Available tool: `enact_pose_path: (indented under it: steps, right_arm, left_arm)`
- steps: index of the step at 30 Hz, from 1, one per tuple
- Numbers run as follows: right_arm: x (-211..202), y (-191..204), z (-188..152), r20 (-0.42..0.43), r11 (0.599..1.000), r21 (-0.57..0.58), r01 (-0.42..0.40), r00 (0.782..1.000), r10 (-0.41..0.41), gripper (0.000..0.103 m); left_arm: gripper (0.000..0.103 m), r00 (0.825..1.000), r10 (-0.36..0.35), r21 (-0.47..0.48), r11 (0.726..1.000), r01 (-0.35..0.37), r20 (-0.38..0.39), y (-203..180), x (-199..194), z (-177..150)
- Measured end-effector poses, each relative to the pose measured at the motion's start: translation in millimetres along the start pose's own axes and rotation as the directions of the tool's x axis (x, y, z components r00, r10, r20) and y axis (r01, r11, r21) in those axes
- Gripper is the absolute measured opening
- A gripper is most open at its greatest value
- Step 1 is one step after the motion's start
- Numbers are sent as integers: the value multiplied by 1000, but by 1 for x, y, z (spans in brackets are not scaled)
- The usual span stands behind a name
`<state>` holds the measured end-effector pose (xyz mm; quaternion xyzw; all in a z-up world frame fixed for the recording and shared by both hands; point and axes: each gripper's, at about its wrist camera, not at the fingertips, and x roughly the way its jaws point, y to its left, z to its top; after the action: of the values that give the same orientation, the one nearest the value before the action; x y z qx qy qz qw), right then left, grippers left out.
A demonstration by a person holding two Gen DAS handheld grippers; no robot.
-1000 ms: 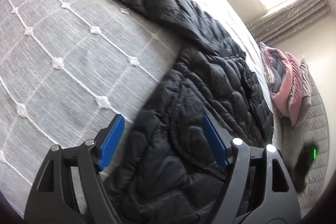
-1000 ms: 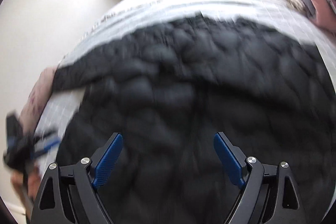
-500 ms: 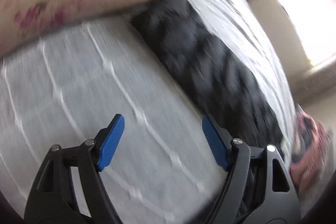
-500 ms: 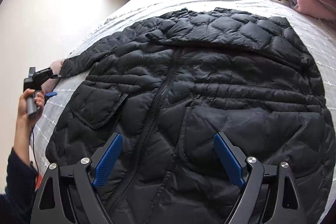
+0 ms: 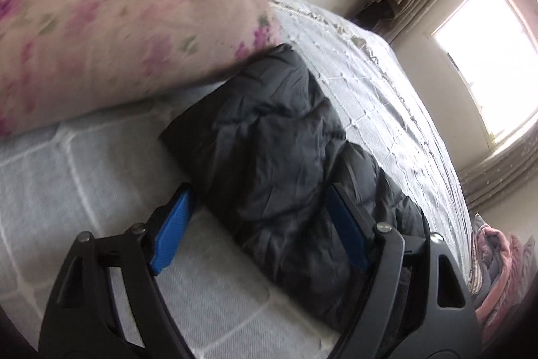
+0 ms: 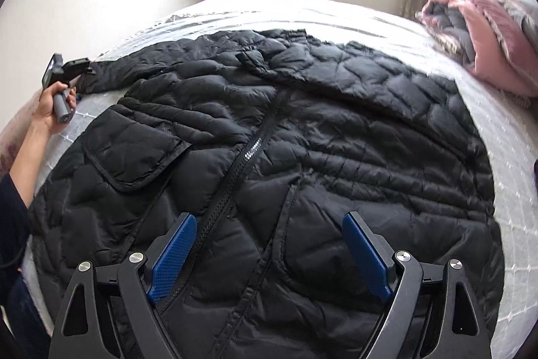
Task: Fold large clothes
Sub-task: 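Grasp the other sleeve cuff with the left tool and lift it, then carry the held sleeve over the jacket body with the left tool and release it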
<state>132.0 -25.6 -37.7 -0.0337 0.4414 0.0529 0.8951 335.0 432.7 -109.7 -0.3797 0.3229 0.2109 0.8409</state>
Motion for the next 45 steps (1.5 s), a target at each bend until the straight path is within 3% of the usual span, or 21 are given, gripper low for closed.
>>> enact_pose_path:
  steps: [2,3,4,5,6,8,12,16,18,21,26,29,32,36,38,41,45]
  right_arm:
    - [0,3,0,16,1000,-14,2,1000,-1,90]
    - [0,3,0,19,1000,-13,-2,1000,2,90]
    - [2,3,0,16,1000,-6,-5,1000,5,90]
    - [3,3,0,12,1000,1,-9,1000,9,90]
    - [4,3,0,9,1000,3,-11,1000,11,90]
    - [5,3,-1,10,1000,1,-5,1000,5,90]
    - [4,-1,0,19,1000,12,1,1000,-1,90]
    - [2,-8,2,23,999,38,-3,1000,3,90]
    - [-1,-10,3,31,999,45,-2,1000,1,90]
    - [-8,-16,5,51,998,68,-7,999,3,90]
    - [-16,-38,14,87,981,186,-59,995,43,90]
    - [-20,-57,15,91,956,275,-97,993,75,90]
    - [-28,-78,14,97,940,331,-79,994,49,90]
    - [-39,-110,11,112,899,432,-72,993,25,90]
    - [-42,-128,8,116,864,493,-103,992,51,90]
    - [-47,-152,2,123,814,564,-141,989,86,90]
    - [-53,-182,-5,136,759,630,-165,986,101,90]
  left_arm:
    - [71,999,34,29,999,-34,15,-3,0,-1]
    - [57,997,70,58,996,-71,22,-8,2,-2]
    - [34,992,119,94,988,-121,28,-11,2,-3]
    - [21,991,131,116,984,-133,26,-13,2,-4]
    - [11,995,96,111,989,-97,7,-12,2,-4]
    - [9,997,78,91,993,-79,7,-9,-1,-5]
    - [6,994,78,158,983,-90,81,-26,-27,-8]
    - [6,984,-24,239,971,-20,178,-55,-79,-11]
    - [6,980,-77,254,967,28,185,-61,-103,-11]
    - [6,966,-159,260,960,104,203,-69,-136,-9]
    - [6,929,-245,324,934,150,276,-104,-188,-21]
    - [5,926,-292,358,913,195,240,-136,-198,-43]
    - [5,935,-289,439,881,175,206,-186,-200,-67]
    - [5,930,-342,495,836,237,133,-247,-212,-107]
    - [5,929,-360,541,800,260,86,-276,-212,-136]
    - [6,909,-416,563,747,354,-19,-311,-207,-186]
    - [5,900,-417,572,711,408,-124,-346,-195,-251]
